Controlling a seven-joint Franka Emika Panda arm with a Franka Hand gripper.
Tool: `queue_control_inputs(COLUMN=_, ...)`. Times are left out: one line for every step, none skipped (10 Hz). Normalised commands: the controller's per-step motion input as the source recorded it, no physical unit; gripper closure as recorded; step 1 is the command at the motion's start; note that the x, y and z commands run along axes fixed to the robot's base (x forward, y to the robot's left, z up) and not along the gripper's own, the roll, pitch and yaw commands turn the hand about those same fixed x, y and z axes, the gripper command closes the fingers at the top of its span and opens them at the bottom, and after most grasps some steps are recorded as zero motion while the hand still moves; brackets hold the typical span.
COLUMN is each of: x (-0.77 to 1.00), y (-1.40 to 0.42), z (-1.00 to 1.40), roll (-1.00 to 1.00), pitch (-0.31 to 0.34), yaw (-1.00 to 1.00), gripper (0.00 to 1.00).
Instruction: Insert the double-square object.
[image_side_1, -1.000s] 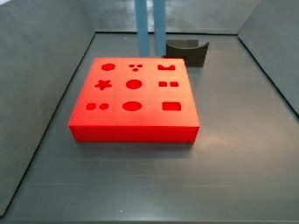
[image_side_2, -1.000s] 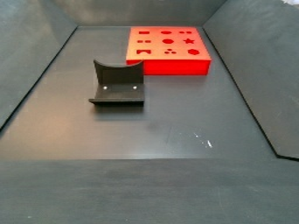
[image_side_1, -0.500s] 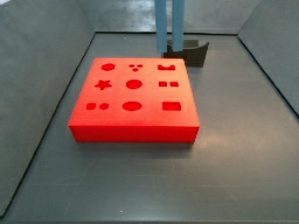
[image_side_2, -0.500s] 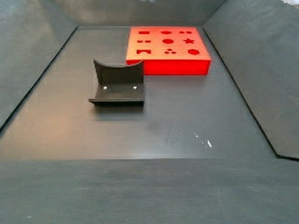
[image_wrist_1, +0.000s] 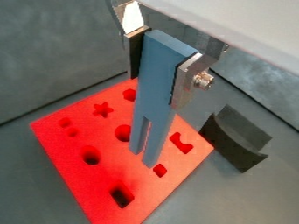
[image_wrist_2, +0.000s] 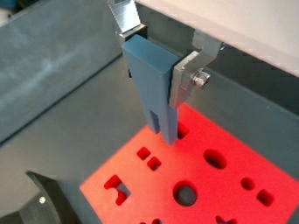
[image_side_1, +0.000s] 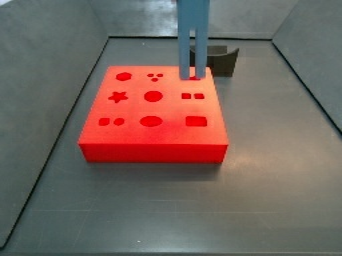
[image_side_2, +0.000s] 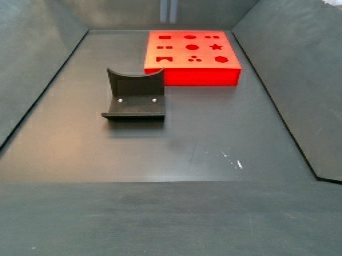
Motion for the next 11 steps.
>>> queue_control_inputs(x=0.0, y=0.03, z=0.0, roll=0.0, pitch=0.0, yaw=0.0, gripper=1.0)
queue_control_inputs(x=0.19, y=0.15, z=-0.47, roll=0.31, pitch=0.0, yaw=0.0, gripper=1.0)
queue_control_inputs(x=0.41, y=0.25, z=-0.42, roll=0.47, pitch=0.0, yaw=-0.19, gripper=1.0)
queue_control_inputs(x=0.4, y=0.11, z=-0.46, roll=0.44, pitch=0.0, yaw=-0.17, gripper=1.0)
queue_control_inputs(x=0.04, y=0.0, z=0.0, roll=0.02, pitch=0.0, yaw=0.0, gripper=1.0)
queue_control_inputs(x=0.0, y=0.0, z=-0.02, roll=0.0, pitch=0.0, yaw=0.0, gripper=1.0)
queue_control_inputs(x=0.0, y=0.23, z=-0.29, roll=0.19, pitch=0.0, yaw=-0.02, gripper=1.0)
queue_control_inputs(x=-0.09, y=0.29, z=-0.39, roll=0.26, pitch=-0.06, yaw=0.0, gripper=1.0)
queue_control_inputs(x=0.0, y=-0.03, z=0.0, roll=0.0, pitch=0.0, yaw=0.0, gripper=1.0)
queue_control_inputs(x=0.02, y=-0.18, z=-0.09, roll=0.0, pitch=0.0, yaw=-0.08, gripper=1.0)
queue_control_inputs(x=0.05, y=-0.27, z=-0.05, roll=0.0, pitch=0.0, yaw=-0.15, gripper=1.0)
